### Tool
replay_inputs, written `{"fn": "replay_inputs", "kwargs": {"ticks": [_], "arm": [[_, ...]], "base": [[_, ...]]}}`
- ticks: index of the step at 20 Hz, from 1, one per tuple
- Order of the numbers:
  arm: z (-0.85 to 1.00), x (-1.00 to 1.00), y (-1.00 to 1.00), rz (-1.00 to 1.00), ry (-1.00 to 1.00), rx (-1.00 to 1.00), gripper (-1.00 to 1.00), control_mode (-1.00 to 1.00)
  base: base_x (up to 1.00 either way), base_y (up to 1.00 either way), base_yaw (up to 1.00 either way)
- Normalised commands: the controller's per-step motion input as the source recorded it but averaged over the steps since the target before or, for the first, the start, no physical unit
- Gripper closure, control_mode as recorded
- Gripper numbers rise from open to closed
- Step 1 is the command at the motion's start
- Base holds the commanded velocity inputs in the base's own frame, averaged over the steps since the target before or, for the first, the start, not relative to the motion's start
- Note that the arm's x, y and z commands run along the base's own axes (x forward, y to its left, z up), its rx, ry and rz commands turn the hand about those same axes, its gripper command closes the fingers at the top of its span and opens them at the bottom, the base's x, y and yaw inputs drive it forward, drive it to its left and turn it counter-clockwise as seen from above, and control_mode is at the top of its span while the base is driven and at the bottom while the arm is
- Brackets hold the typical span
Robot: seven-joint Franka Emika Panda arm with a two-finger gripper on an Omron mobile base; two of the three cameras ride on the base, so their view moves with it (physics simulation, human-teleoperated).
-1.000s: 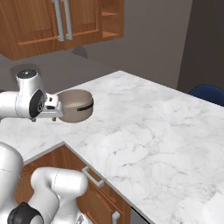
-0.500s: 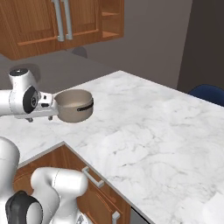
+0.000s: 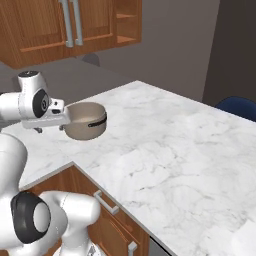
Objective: Pick the pot and glass cup and place them in the sink. Then turn on the water.
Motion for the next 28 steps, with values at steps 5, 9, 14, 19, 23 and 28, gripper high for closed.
{"fn": "replay_inputs", "kwargs": {"ticks": [5, 9, 14, 19, 23, 28], "arm": [[-0.02, 0.44, 0.0, 0.06, 0.0, 0.0, -1.0, -1.0], [0.0, 0.34, 0.01, 0.06, 0.0, 0.0, -1.0, -1.0], [-0.02, 0.36, 0.0, 0.06, 0.0, 0.0, -1.0, -1.0], [-0.1, 0.33, 0.0, 0.07, 0.0, 0.0, -1.0, -1.0], [-0.14, 0.25, 0.01, 0.07, 0.02, 0.0, -1.0, -1.0], [-0.13, 0.28, 0.0, 0.09, 0.07, 0.0, -1.0, -1.0]], "base": [[0.0, 0.0, 0.0], [0.0, 0.0, 0.0], [0.0, 0.0, 0.0], [0.0, 0.0, 0.0], [0.0, 0.0, 0.0], [0.0, 0.0, 0.0]]}}
